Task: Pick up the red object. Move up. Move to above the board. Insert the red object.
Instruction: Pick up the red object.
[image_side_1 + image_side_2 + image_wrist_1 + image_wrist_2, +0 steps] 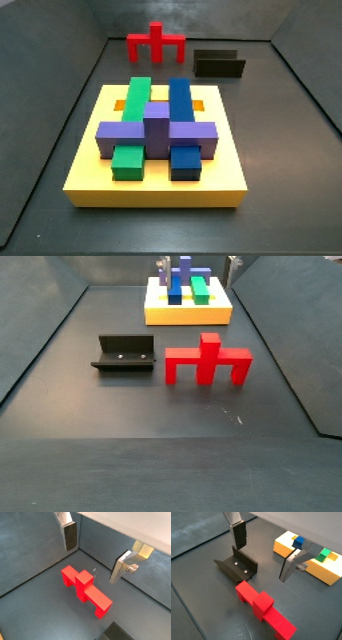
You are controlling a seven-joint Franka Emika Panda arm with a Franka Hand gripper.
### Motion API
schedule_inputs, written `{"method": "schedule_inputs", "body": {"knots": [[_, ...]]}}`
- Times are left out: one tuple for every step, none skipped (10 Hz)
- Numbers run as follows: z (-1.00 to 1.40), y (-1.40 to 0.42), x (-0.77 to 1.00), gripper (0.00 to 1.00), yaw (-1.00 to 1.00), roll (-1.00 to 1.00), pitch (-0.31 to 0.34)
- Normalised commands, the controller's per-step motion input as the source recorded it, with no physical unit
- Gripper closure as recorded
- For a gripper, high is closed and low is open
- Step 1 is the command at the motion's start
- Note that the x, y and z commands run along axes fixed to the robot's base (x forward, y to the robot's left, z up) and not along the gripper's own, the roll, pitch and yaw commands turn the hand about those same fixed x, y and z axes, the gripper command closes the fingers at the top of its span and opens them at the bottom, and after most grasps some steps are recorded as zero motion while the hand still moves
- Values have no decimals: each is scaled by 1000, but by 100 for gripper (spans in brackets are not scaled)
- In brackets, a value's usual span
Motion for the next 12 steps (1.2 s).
{"method": "schedule_inputs", "body": {"knots": [[-300, 23, -137, 0, -14, -21, -106], [-603, 103, -169, 0, -86, 0, -144], [-783, 71, -200, 0, -91, 0, -201], [-837, 126, -200, 0, -37, 43, -193], [-797, 191, -191, 0, 0, 43, -167], [-689, 203, -114, 0, 0, 0, -141], [-623, 171, -66, 0, 0, 0, -137], [-520, 37, -83, 0, 0, -9, -136], [-463, 0, -106, 0, 0, -11, -130], [-383, 0, -120, 0, 0, 0, -109], [-337, 11, -69, 0, 0, 0, -71], [-20, 0, 0, 0, 0, 4, 0]]}}
